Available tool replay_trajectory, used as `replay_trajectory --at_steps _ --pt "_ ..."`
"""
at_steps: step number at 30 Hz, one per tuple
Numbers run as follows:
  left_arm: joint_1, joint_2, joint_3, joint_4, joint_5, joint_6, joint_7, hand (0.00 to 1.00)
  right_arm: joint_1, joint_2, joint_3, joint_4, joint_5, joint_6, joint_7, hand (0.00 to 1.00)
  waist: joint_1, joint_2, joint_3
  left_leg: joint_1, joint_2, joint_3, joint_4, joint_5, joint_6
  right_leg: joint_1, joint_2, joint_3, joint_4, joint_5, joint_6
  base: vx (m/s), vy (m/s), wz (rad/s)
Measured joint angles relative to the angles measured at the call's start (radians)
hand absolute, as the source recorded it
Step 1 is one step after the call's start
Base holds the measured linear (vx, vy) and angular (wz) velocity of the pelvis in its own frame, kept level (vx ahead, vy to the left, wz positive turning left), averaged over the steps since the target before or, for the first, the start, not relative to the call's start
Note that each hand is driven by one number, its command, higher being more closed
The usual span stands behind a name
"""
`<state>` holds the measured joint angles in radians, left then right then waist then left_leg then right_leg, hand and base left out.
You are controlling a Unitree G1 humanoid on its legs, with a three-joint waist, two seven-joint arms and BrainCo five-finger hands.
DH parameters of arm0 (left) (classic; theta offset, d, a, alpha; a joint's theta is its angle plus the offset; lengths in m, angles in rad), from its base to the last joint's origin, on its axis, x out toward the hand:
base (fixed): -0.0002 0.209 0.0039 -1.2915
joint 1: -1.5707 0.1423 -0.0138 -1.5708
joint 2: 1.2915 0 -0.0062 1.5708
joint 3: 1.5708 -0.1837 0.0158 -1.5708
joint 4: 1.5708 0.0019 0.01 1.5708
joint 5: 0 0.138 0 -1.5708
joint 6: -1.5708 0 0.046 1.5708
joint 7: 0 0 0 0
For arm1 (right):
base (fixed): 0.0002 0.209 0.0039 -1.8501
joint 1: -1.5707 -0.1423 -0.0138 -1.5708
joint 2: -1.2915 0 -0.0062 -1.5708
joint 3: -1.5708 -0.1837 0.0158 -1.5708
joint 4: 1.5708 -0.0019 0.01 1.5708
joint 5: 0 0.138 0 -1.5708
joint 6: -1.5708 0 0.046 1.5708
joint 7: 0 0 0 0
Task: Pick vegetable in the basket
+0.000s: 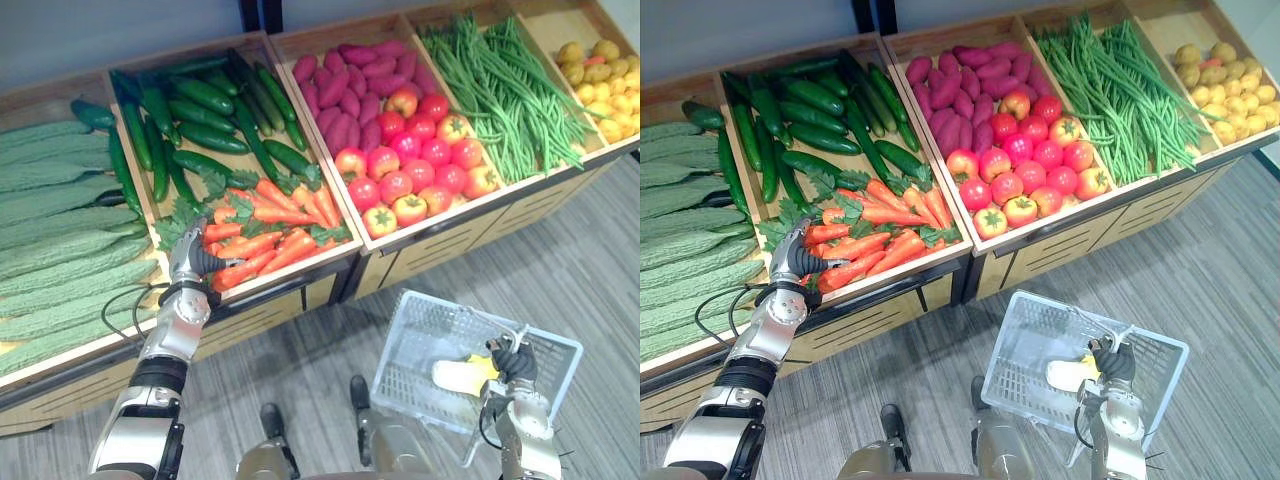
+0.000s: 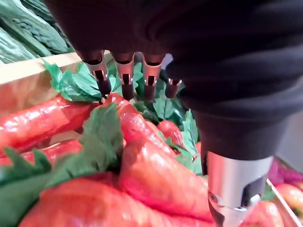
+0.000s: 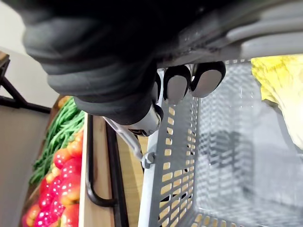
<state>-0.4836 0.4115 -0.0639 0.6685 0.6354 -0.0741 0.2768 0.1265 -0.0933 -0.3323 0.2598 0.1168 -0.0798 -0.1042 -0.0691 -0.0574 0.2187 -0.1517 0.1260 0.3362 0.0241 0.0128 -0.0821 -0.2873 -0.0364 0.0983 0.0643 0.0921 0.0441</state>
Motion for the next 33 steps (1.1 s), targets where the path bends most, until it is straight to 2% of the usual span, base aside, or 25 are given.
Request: replay_trajectory --at_steps 5,6,9,16,19,26,29,33 --pt "-0.066 -0.007 -0.041 0.04 0.097 0.01 0.014 0.0 0.017 0.0 0.008 -0.053 0.031 -0.029 -0.002 1.0 0.0 -0.001 0.014 -0.021 0.001 0.014 0.011 -0.001 0.001 -0.024 -0.001 0.013 -0.001 0.005 0.005 0.02 0.004 -0.08" --pt "-0.072 -0.007 -0.046 0.051 0.109 0.014 0.014 1.0 0.017 0.0 0.013 -0.056 0.031 -0.031 -0.002 1.0 -0.002 -0.001 0.014 -0.021 0.002 0.015 0.011 -0.001 0.001 -0.024 -0.001 0.013 -0.001 0.005 0.005 0.03 0.001 -0.04" --pt "-0.096 -0.012 -0.052 0.072 0.168 0.042 0.015 1.0 0.029 0.0 0.027 -0.101 0.033 -0.033 -0.002 1.0 -0.002 -0.001 0.02 -0.021 0.013 0.02 0.016 -0.005 0.002 -0.024 0.001 0.017 -0.001 0.005 0.005 0.01 -0.011 -0.03" --pt "-0.148 -0.009 -0.006 0.083 0.196 0.077 0.031 1.0 0.046 0.0 0.03 -0.128 0.042 -0.05 -0.002 1.0 0.001 0.001 0.04 -0.023 0.014 0.023 0.014 -0.009 -0.001 -0.026 0.001 0.019 -0.002 0.007 0.007 0.0 0.0 0.0" --pt "-0.15 -0.009 -0.006 0.075 0.2 0.068 0.033 1.0 0.066 0.001 0.031 -0.129 0.051 -0.051 -0.002 1.0 0.002 0.001 0.04 -0.023 0.014 0.023 0.014 -0.005 0.003 -0.026 0.001 0.019 -0.003 0.007 0.007 0.01 -0.002 -0.01" --pt "-0.153 -0.018 0.016 0.067 0.195 0.096 0.056 1.0 0.09 0.01 0.032 -0.13 0.051 -0.051 -0.002 1.0 -0.002 0.005 0.042 -0.022 0.014 0.023 0.014 -0.005 0.003 -0.025 0.001 0.019 -0.003 0.007 0.008 0.01 -0.001 0.0" --pt "-0.14 -0.021 0.063 0.064 0.177 0.112 0.073 1.0 0.102 0.01 0.032 -0.136 0.051 -0.052 -0.002 1.0 0.001 0.012 0.046 -0.014 0.014 0.019 0.014 -0.005 0.003 -0.016 0.001 0.015 -0.004 0.007 0.008 0.0 -0.003 0.01" --pt "-0.108 -0.021 0.13 -0.026 0.134 0.134 0.104 1.0 0.122 0.012 0.033 -0.163 0.051 -0.052 -0.002 1.0 0.004 0.019 0.049 -0.008 0.014 0.016 0.012 -0.005 0.003 -0.009 0.001 0.015 -0.004 0.008 0.008 0.0 0.0 0.0"
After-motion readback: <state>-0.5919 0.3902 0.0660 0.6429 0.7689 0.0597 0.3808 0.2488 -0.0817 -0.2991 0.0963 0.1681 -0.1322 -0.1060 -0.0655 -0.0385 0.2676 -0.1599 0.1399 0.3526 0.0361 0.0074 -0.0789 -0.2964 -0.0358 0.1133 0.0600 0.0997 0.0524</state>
